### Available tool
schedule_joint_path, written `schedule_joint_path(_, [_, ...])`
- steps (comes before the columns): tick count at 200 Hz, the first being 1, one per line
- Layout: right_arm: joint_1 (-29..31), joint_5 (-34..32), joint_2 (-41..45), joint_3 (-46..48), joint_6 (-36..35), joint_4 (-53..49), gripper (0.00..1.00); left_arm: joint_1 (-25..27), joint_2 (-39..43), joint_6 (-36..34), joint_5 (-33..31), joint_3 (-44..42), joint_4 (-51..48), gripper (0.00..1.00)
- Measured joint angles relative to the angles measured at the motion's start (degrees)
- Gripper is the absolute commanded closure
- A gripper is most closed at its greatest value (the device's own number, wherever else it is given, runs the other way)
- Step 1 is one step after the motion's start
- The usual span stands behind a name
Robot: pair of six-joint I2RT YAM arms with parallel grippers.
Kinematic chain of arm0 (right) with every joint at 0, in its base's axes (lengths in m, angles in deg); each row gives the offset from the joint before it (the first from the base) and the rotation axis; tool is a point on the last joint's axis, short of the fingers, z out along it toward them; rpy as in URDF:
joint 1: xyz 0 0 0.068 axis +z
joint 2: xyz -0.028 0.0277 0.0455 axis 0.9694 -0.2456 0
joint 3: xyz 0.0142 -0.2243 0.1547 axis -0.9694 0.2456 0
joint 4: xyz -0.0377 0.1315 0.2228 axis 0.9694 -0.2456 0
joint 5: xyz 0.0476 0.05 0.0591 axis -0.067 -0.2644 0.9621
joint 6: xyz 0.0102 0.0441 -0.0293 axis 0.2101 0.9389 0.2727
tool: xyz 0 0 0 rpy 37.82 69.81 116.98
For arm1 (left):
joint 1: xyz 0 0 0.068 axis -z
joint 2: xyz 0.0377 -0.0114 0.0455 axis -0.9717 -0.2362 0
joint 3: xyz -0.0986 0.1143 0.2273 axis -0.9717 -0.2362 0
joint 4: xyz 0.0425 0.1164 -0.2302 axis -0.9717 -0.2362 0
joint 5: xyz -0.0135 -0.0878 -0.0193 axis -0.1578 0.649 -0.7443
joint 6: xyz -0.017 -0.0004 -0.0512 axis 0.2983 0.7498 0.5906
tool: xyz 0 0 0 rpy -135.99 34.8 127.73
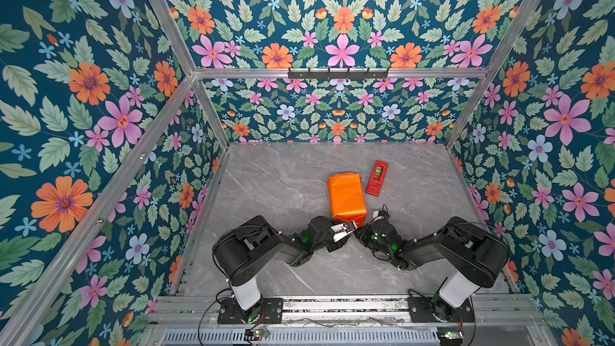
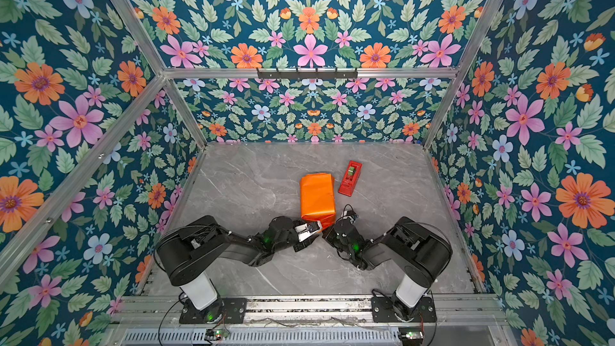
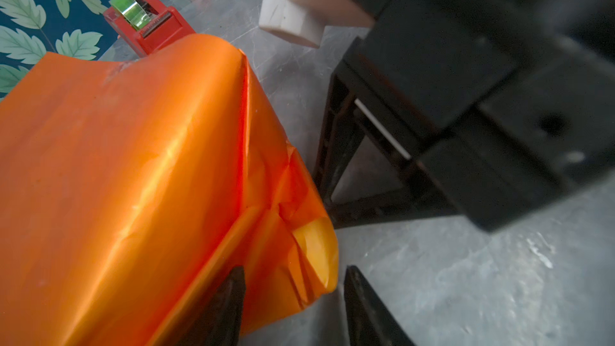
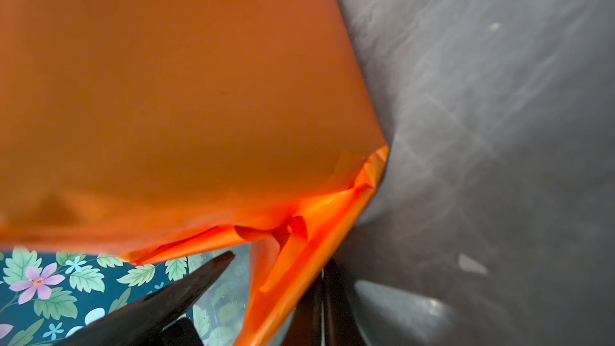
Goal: Wrap the gift box in paper
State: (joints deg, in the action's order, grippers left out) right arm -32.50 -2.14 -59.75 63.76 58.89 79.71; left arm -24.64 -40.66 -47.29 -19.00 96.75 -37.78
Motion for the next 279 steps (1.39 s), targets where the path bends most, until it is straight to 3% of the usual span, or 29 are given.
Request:
schedule_joint_path(65, [0.0,0.0,0.0,0.0,0.0,0.0,0.93,-1.0,-2.8,-3.6,1.1,1.2,1.8,0.62])
schedule_joint_path(174, [0.0,-0.5,1.7,0.3,0.3,-1.3,0.9,-1.0,-4.4,-6.4,2.1,3.1,1.0,1.0])
schedule_joint_path(190, [0.0,-0.9,3.3,0.9,0.2,-2.1,0.87,-1.0,-3.7,-6.6,1.9,2.6,1.1,1.0])
schedule_joint_path(225, [-0.5,-1.4,11.0,2.7,-1.2,-8.7,0.79,-1.0,-2.4,-6.6,1.9,2.0,1.0,1.0])
schedule_joint_path(279, [-2.3,-2.9,31.7,1.9,-8.8,-29.0,0.58,-0.6,-0.3,-5.4,3.0,3.0,-1.5,1.0])
